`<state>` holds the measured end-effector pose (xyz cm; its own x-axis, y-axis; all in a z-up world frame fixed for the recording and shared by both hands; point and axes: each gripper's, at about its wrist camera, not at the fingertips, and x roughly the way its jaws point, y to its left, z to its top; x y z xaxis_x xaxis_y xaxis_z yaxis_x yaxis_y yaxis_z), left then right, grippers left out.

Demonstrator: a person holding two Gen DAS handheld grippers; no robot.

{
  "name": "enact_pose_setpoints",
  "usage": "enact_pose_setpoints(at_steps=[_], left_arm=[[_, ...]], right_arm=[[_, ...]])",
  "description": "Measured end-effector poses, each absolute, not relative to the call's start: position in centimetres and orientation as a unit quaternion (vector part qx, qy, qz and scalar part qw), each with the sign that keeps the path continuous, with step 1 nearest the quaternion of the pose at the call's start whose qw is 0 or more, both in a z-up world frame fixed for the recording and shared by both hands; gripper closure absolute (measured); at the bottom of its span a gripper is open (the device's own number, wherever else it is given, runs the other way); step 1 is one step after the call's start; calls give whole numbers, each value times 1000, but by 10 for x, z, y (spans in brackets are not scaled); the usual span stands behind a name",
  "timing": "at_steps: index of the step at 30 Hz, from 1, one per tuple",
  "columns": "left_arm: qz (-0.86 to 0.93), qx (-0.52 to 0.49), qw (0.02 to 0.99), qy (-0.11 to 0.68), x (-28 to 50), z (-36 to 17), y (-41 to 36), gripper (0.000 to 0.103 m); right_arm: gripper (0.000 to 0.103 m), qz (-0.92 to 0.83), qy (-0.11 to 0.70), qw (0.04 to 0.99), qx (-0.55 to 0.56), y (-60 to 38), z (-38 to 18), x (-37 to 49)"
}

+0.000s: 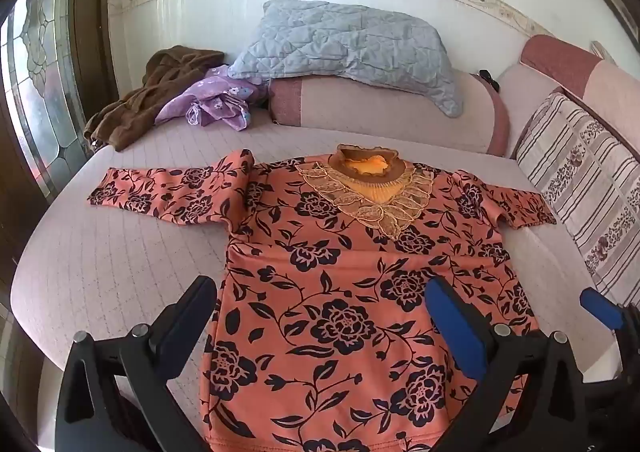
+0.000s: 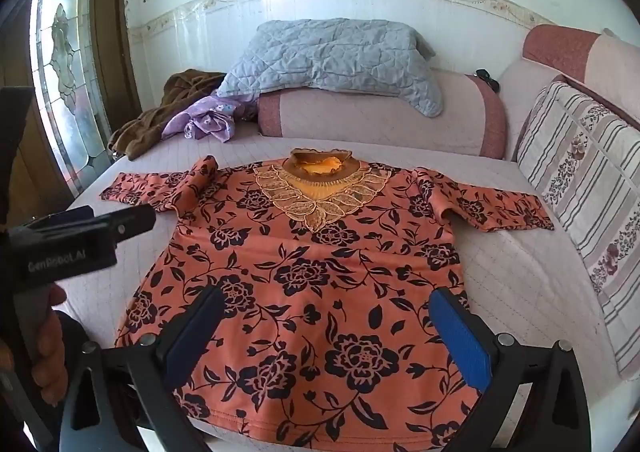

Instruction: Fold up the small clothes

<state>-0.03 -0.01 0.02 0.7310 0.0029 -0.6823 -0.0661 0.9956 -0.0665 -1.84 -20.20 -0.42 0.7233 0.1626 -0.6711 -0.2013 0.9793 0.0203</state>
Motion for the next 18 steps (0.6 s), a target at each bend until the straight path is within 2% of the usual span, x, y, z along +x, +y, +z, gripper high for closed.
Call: enact_pose_setpoints(at_steps=[18], left_arm=[[22,-43,925,378,0,-6,3,0]], right_arm=[[0,50,374,925,-41,-180,-7,1]])
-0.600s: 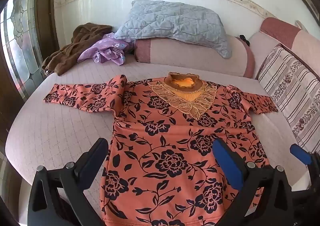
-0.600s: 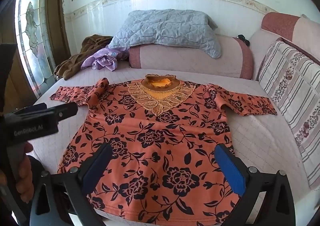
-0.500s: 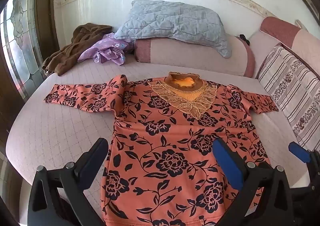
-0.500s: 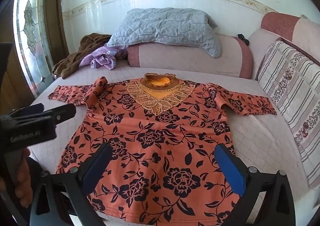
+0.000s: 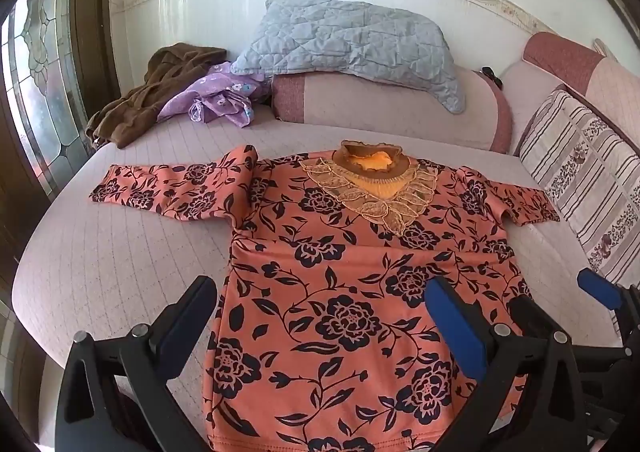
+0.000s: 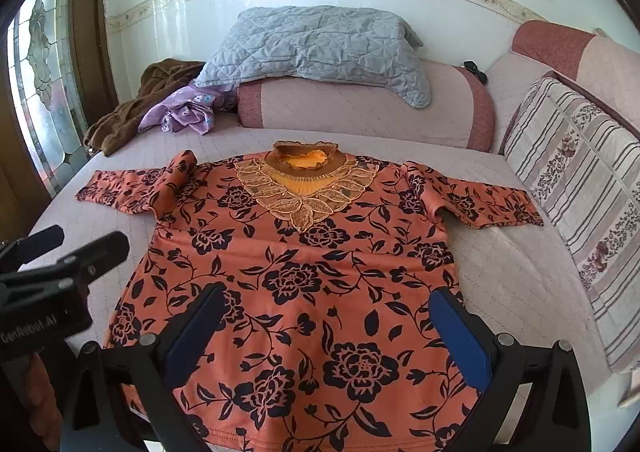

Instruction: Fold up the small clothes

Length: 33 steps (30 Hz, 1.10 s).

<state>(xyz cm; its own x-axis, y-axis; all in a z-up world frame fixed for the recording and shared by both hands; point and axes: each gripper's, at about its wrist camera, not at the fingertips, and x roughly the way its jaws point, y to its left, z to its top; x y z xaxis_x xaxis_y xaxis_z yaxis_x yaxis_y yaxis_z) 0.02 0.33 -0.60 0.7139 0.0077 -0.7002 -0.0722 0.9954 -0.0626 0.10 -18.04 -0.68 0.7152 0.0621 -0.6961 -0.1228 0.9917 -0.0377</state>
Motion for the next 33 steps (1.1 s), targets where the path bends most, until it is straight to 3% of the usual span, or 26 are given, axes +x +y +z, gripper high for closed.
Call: enact_pose_setpoints(at_steps=[33], left_arm=[[28,-38,925,377,1,-7,4,0]], right_arm=[[0,27,374,927,-26,-190,-4,8]])
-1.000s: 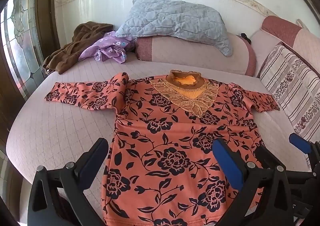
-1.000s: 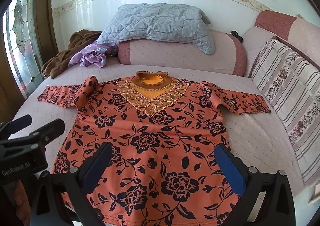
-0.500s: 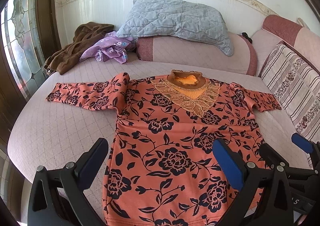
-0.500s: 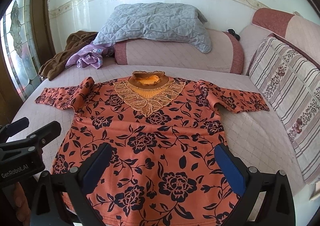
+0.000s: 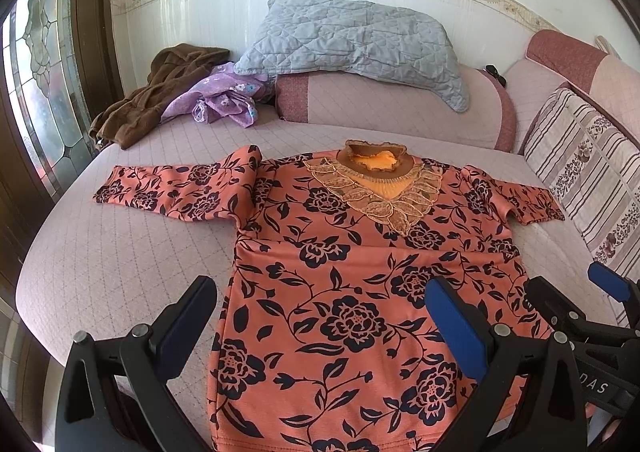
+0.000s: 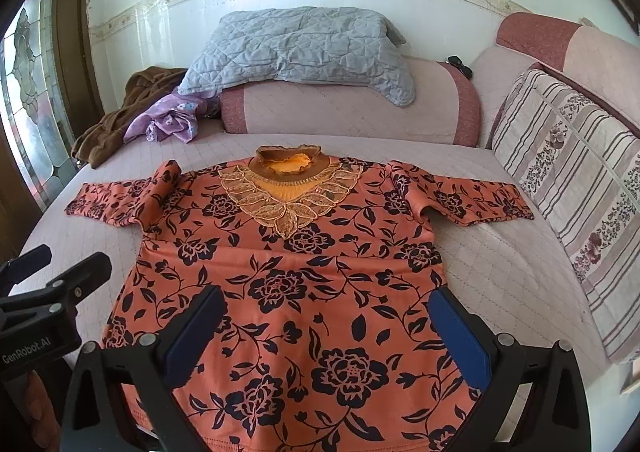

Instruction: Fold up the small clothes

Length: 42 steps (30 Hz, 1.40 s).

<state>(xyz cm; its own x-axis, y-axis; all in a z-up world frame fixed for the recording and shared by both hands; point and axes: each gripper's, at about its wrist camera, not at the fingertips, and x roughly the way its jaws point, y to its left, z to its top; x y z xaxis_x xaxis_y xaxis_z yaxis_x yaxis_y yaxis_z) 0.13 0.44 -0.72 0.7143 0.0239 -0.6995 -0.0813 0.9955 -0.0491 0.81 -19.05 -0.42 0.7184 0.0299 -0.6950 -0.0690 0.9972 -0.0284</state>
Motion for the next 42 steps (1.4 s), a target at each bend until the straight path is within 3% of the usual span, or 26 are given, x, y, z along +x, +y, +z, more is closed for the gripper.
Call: enact_pose_setpoints(at_steps=[42], left_arm=[[30,-28,920,390,11,-16,-2,0]], right_arm=[[0,22,379,925,-18,-194,-9,18]])
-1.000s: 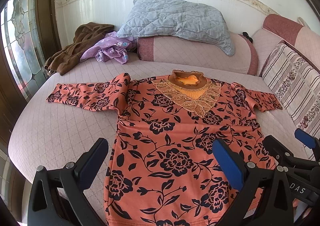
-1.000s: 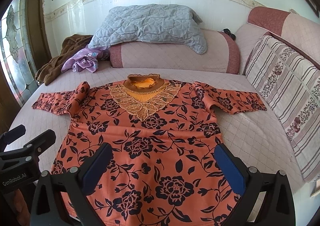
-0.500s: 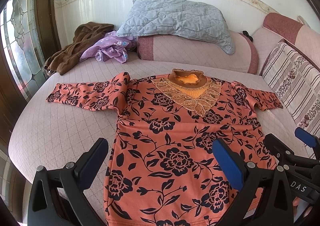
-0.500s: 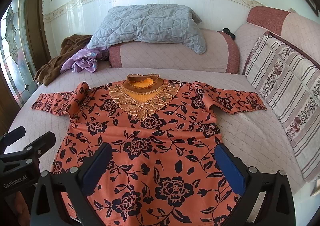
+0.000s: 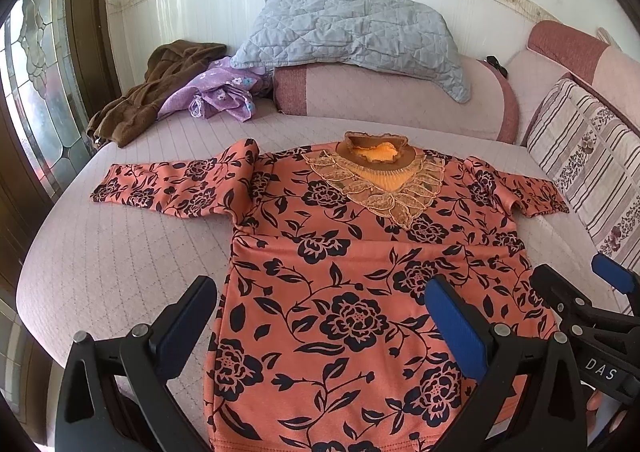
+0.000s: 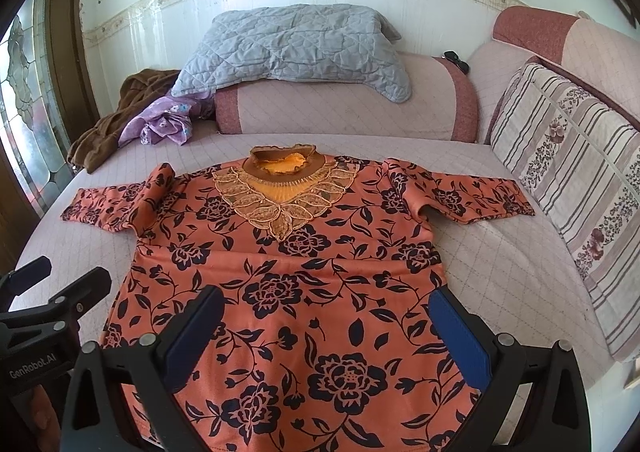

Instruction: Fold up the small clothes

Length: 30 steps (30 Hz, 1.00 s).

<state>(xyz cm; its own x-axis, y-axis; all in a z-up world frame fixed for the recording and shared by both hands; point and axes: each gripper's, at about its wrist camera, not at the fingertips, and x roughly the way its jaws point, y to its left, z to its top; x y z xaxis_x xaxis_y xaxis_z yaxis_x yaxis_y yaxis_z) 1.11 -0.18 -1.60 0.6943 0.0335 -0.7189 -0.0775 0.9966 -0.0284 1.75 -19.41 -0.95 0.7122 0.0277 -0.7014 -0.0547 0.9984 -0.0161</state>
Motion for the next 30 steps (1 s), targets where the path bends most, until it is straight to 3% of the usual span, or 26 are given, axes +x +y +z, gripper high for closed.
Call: enact_pose_setpoints(at_steps=[7,11,19,22,24,30], left_arm=[[30,-32,915,401,16,-27,1,0],[45,-32,899,435,26,-58,14,0],[80,-13,862,501,48,-126,34,0],[86,-17,865,495,53,-132,36,0],[87,-14,870,486,57,-133,34,0],[83,6,856,511,77,-160,38,0]], right_arm=[[0,27,384,923,-11,-198,-16,21],[0,61,393,916,52,-225,-28,26],[1,51,366,843,392,-413,-94,71],[10,12,337,795,505,-491,-125,97],[23,-9,318,774,548,-534,-138,122],[29,-66,330,770,542,-596,-159,213]])
